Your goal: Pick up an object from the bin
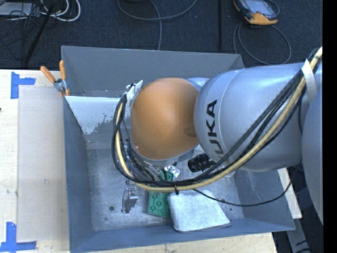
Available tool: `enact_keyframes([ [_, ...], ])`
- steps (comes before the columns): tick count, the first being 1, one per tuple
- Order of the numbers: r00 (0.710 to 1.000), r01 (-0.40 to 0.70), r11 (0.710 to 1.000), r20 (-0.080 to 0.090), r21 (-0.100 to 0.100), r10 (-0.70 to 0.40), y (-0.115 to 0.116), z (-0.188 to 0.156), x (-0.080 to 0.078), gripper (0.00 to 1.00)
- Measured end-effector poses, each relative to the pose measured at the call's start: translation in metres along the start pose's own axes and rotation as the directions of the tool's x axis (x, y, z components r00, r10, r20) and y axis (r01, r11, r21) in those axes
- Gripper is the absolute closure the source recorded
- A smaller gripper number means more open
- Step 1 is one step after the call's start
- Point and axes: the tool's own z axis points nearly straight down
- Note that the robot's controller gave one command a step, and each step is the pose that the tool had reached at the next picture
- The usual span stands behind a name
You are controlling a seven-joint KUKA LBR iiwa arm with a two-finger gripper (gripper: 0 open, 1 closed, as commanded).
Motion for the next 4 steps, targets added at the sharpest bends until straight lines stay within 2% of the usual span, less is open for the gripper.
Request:
enact_keyframes([
  [1, 0.999, -0.039, 0.999, 0.003, 0.003, 0.039, -0.086, 0.027, 0.013, 0.00],
  [2, 0.870, -0.494, 0.870, 0.001, -0.001, 0.494, -0.148, 0.106, 0.016, 0.00],
  [3, 0.905, -0.424, 0.905, 0.019, -0.007, 0.424, -0.131, 0.143, 0.007, 0.00],
  [4, 0.904, -0.428, 0.904, 0.021, -0.010, 0.428, -0.132, 0.142, 0.006, 1.00],
])
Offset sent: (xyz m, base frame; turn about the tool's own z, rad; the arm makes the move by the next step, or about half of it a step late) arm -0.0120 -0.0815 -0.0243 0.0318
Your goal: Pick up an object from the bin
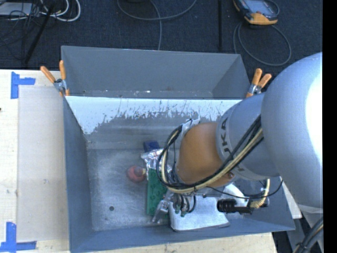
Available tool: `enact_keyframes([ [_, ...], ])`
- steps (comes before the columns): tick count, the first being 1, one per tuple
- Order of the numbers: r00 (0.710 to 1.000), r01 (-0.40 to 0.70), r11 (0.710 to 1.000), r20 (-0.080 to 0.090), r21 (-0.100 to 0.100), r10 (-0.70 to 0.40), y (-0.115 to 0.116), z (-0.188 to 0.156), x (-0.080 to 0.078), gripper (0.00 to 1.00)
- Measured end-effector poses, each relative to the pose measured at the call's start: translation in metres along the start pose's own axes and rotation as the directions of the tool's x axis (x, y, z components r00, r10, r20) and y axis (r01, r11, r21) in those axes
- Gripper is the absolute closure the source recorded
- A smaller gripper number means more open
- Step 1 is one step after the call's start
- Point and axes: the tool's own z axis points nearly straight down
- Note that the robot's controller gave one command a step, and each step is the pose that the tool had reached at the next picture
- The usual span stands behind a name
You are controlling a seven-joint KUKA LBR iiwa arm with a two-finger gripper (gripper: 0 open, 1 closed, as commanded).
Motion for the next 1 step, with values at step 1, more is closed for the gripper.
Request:
enact_keyframes([
  [1, 1.000, 0.023, 1.000, -0.009, -0.001, -0.023, 0.0151, -0.1540, 0.0075, 1.00],
])
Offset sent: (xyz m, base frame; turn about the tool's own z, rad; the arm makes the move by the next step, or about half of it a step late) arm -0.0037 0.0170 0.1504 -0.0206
